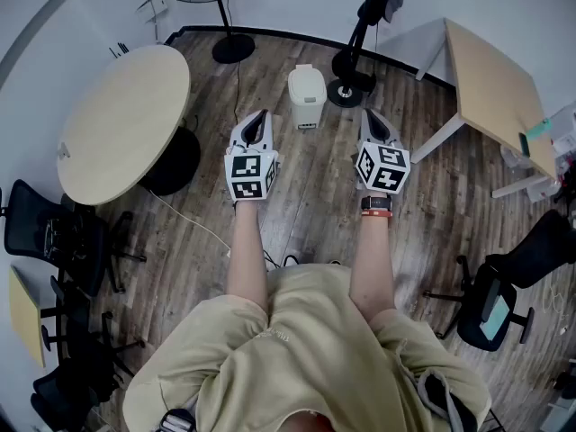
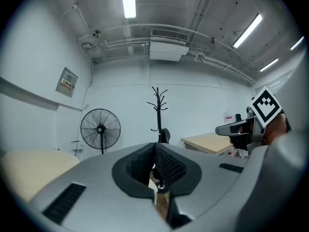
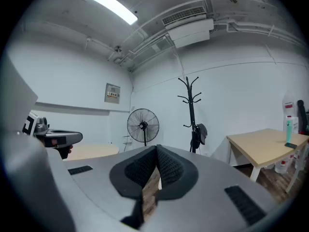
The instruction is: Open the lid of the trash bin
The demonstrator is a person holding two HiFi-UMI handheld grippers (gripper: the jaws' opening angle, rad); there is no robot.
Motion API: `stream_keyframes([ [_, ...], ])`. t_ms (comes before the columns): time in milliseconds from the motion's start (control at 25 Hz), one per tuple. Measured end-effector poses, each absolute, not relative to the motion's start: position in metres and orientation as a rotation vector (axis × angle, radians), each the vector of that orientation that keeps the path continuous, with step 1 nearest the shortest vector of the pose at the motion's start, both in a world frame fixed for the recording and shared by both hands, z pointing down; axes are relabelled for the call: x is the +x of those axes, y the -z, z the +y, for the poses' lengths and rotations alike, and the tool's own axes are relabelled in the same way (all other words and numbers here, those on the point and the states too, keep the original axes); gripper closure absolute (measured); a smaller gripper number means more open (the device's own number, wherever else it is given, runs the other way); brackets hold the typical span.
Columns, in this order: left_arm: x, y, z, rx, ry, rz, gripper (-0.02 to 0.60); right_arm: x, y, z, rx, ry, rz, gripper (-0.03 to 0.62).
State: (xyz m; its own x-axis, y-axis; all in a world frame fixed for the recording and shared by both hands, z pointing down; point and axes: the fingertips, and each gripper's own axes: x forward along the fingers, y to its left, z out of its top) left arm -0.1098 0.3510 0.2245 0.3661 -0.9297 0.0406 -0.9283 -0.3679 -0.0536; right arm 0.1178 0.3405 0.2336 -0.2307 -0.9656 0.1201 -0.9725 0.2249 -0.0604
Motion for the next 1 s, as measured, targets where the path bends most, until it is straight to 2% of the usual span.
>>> stream_keyframes([
  [200,-0.108,-0.230,0.344,-2.587,0.150,1.714,0.557,0.108,-0.229,0.334,1.917,-0.177,-2.429,0.579],
  [1000,-0.142,-0.235,0.349,-2.660,0.015,1.698,0.557,0.054,-0.255,0.336,1.862,-0.236,-2.431,0.579],
])
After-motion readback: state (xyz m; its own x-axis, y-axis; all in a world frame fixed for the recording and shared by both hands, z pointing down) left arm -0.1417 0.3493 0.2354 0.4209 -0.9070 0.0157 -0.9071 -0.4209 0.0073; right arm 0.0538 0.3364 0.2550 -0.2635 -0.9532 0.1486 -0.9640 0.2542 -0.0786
